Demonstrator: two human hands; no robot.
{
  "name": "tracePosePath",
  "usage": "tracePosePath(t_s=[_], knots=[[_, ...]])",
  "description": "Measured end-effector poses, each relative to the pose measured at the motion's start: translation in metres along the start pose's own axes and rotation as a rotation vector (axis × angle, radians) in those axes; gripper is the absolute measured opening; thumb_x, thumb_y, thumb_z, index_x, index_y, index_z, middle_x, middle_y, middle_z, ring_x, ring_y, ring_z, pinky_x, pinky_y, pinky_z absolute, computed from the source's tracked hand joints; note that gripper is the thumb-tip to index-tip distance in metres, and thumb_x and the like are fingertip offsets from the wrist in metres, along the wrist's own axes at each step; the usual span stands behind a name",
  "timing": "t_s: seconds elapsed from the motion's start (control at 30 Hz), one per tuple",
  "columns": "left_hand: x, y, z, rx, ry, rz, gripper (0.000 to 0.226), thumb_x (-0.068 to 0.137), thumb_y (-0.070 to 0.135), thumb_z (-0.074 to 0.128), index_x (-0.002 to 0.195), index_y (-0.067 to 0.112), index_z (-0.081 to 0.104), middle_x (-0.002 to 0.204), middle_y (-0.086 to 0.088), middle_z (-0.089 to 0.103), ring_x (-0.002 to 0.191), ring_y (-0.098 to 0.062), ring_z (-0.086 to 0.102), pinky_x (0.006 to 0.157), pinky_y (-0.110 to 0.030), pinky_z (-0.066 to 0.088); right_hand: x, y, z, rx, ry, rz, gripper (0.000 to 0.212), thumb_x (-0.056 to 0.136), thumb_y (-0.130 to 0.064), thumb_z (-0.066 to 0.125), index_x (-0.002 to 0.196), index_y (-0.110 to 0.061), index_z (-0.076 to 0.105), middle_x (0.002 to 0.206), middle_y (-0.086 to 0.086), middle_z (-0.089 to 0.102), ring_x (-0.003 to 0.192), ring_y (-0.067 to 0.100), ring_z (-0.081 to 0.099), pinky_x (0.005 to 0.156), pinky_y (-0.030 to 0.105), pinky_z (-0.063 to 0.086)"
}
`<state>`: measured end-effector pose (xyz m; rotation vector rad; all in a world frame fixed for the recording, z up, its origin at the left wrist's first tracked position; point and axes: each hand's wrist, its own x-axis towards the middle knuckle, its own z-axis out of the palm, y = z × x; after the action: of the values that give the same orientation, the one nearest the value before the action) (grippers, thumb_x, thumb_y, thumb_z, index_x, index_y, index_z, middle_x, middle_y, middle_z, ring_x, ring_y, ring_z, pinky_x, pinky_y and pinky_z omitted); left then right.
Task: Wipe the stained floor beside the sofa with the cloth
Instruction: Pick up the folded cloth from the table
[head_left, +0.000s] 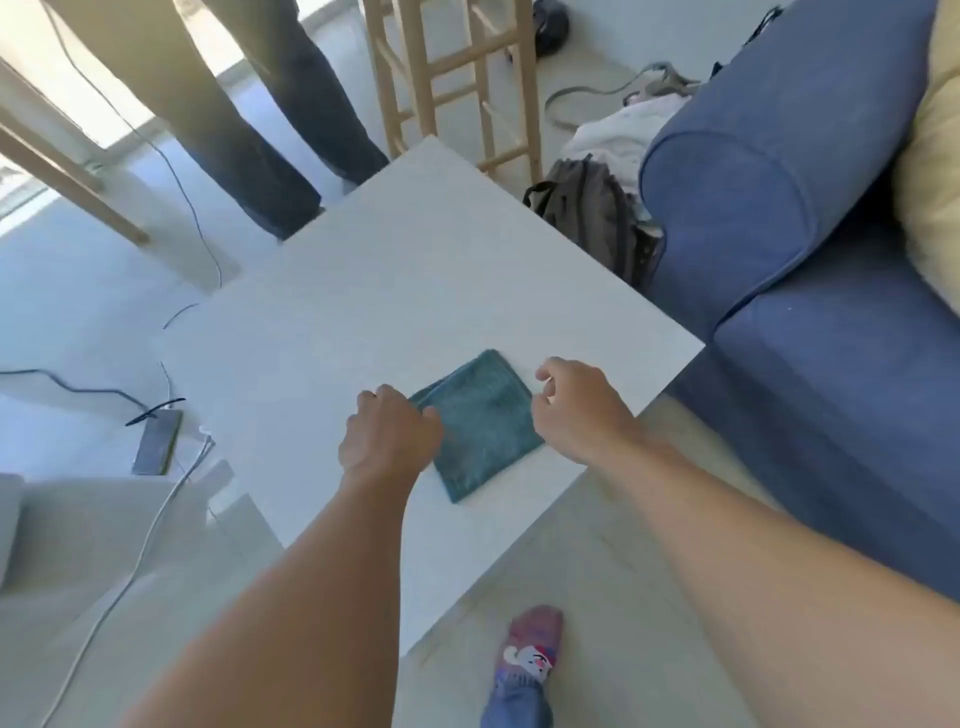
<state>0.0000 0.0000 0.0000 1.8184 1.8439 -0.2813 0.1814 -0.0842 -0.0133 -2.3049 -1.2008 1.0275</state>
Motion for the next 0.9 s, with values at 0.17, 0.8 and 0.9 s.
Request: tracePosePath(t_s=[0.17, 0.8, 0.9], knots=[[0.031, -0.030, 0.048, -0.062, 0.066, -0.031, 0.048, 0.087, 0.041, 0.065, 0.120, 0.011, 0.045, 0.118, -0.006, 0.043, 0.107, -0.033, 0.055, 0.076, -0.041, 0.044, 0.031, 0.008, 0.072, -0.029, 0.131, -0.004, 0.034, 0.095, -0.032, 0.054, 0.122, -0.011, 0.054, 0.122, 0.007, 0.048, 0.114, 0.029, 0.045, 0.092, 0.043, 0.045], [0.013, 0.045, 0.063, -0.421, -0.232, 0.430, 0.052, 0.092, 0.011, 0.060, 0.129, 0.041, 0.040, 0.108, 0.002, 0.060, 0.090, -0.022, 0.064, 0.063, -0.033, 0.055, 0.002, 0.080, 0.026, 0.341, 0.062, 0.033, 0.051, 0.095, -0.004, 0.048, 0.133, -0.036, 0.057, 0.130, 0.001, 0.059, 0.111, 0.025, 0.060, 0.083, 0.026, 0.050], [-0.002, 0.076, 0.083, -0.305, -0.266, 0.550, 0.042, 0.089, 0.009, 0.062, 0.122, 0.036, 0.058, 0.122, 0.005, 0.054, 0.103, -0.022, 0.060, 0.086, -0.038, 0.054, -0.020, 0.121, 0.014, 0.407, 0.115, 0.101, 0.047, 0.092, -0.002, 0.049, 0.129, -0.029, 0.061, 0.127, -0.002, 0.053, 0.116, 0.016, 0.051, 0.083, 0.015, 0.040]])
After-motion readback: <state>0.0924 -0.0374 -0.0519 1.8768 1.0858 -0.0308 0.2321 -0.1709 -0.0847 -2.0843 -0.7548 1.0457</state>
